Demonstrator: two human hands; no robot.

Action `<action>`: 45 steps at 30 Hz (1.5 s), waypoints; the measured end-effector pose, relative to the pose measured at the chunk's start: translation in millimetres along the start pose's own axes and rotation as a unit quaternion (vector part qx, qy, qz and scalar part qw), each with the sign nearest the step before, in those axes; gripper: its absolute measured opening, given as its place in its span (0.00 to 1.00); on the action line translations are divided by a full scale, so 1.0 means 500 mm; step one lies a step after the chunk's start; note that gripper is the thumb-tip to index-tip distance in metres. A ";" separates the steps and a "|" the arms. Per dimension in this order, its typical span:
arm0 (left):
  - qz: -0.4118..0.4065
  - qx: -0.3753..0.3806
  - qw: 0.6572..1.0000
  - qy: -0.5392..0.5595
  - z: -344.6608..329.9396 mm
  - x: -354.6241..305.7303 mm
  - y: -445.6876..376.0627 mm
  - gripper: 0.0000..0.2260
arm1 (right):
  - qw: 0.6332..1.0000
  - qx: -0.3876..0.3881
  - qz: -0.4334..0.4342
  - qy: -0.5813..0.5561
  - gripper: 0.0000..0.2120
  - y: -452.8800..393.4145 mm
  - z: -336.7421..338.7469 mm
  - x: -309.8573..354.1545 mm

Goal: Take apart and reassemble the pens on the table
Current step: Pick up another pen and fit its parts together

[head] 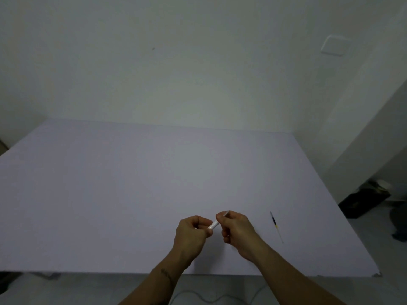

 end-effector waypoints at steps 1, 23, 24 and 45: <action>0.002 0.000 1.000 0.002 0.000 0.001 0.000 0.07 | 1.000 0.006 0.000 -0.011 0.06 0.000 -0.001 0.000; 0.019 -0.018 1.000 -0.003 -0.045 0.006 -0.021 0.08 | 1.000 0.017 -0.002 0.009 0.06 -0.038 0.061 -0.005; 0.020 -0.019 1.000 -0.007 -0.050 0.007 -0.021 0.08 | 1.000 0.016 0.003 0.019 0.06 -0.042 0.065 0.001; 0.006 -0.121 0.992 -0.044 -0.126 -0.021 -0.035 0.10 | 0.988 0.128 -0.006 0.089 0.08 -0.123 0.111 0.029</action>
Point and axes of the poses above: each hand's wrist, its own y-axis away from the middle knuckle, its own z-axis out of the back of the hand, x = y × z, the point moved 10 cm from there along -y, towards the middle knuckle, and after that the axes turned 8 degrees about y, right-handed, at the moved point
